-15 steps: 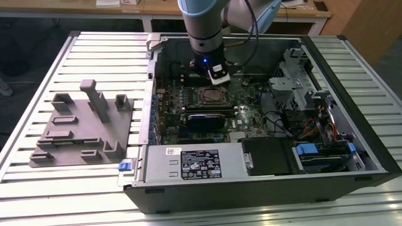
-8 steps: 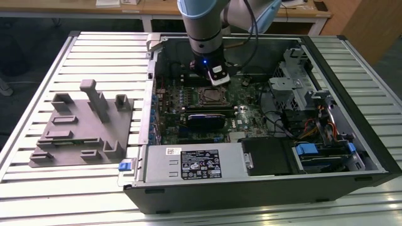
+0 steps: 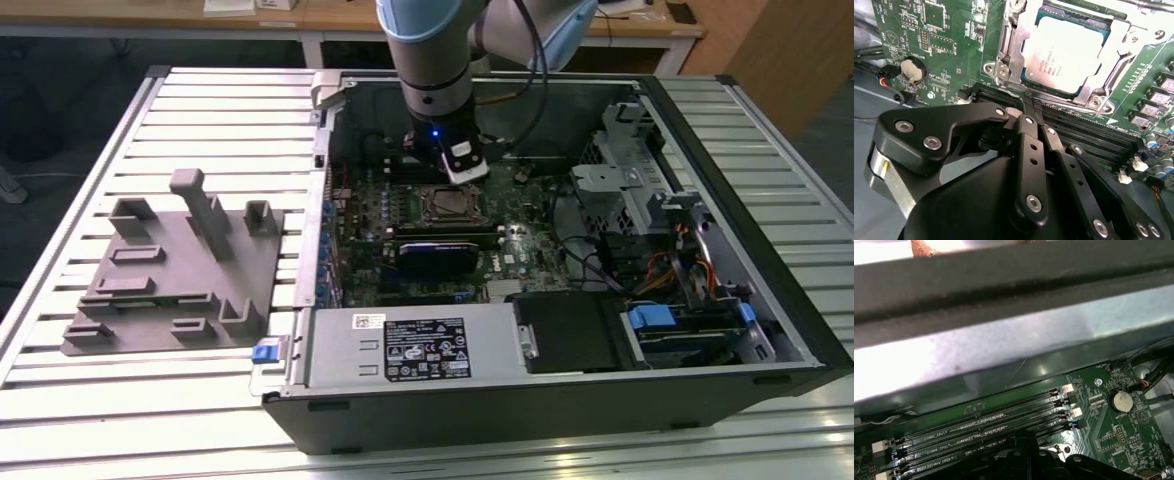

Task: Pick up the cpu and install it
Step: 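Install the first cpu locking lever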

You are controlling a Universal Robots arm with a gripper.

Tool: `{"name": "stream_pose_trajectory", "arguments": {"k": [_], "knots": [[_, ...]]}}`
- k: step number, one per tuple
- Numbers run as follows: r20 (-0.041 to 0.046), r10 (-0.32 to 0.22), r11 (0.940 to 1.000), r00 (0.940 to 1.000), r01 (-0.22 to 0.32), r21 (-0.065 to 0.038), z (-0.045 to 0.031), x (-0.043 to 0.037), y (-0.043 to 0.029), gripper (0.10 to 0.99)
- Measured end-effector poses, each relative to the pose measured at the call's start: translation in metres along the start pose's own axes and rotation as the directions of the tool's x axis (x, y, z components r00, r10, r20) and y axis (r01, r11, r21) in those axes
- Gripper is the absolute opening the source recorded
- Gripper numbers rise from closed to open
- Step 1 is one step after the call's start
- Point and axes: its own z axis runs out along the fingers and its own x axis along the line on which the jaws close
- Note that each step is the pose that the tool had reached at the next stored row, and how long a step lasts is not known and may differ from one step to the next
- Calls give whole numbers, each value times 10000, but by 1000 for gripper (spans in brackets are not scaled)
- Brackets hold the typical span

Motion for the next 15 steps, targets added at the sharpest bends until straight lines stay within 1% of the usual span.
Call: {"name": "stream_pose_trajectory", "arguments": {"k": [2, 4, 6, 9, 13, 15], "knots": [[12, -6, 10000, 10000, 6, 7, 14, 1, 0, 106], [18, -12, 10000, 10000, 12, 42, 16, 2, -3, 106], [19, -14, 10000, 10000, 14, 45, 20, 3, -5, 106], [2, 4, 10000, 10000, -4, -19, 21, 4, -5, 106], [3, 3, 10000, 10000, -3, -32, 7, 0, 1, 106], [2, 3, 10000, 10000, -3, -25, -29, -5, 10, 106]]}}
